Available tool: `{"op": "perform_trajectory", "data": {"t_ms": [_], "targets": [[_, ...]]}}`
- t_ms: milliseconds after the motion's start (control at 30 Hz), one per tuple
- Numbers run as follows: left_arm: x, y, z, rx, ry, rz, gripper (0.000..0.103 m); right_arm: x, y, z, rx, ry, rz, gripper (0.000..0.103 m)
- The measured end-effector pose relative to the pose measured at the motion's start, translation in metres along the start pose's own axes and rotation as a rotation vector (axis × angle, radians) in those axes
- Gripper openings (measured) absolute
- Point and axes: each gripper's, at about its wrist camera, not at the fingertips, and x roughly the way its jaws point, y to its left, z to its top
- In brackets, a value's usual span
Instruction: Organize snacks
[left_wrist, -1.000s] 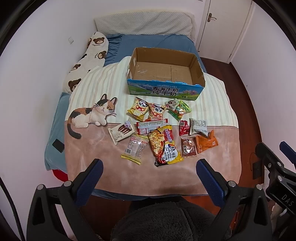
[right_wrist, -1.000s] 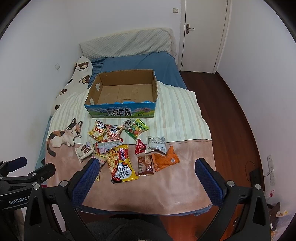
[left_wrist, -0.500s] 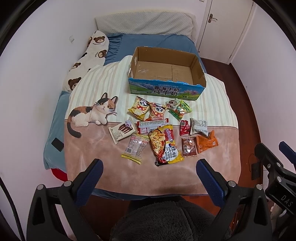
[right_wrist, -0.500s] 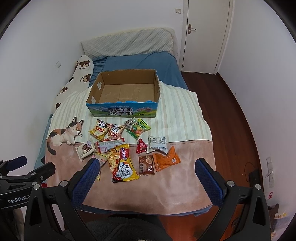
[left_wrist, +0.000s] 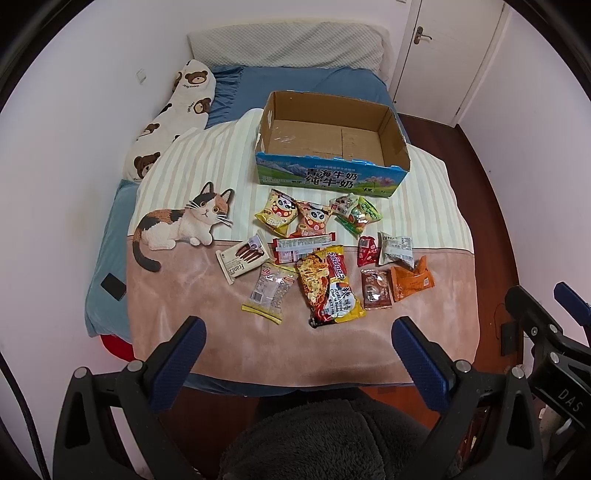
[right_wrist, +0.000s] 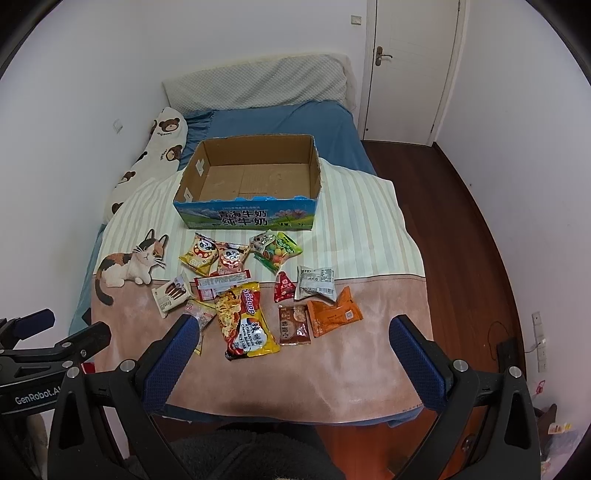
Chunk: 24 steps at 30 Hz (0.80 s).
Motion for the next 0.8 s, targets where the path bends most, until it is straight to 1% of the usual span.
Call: {"op": "perform_trajectory", "data": {"t_ms": [133,433,800], "targets": [[0.0,0.001,0.001,0.001,0.0,0.0,0.103,0.0,-0.001,0.001,-0.002,0.0,0.001,0.103],[-0.005,0.001,-0.009,0.0,-0.018,-0.006,0.103,-0.002,-0.002,-0.001,0.002,-0.005,0.002,0.103],[-0.008,0.001,-0.011,-0.002,-0.021,-0.007,0.103,-0.014,-0.003,-0.007,0.002,-0.023,0.001,0.103]]}}
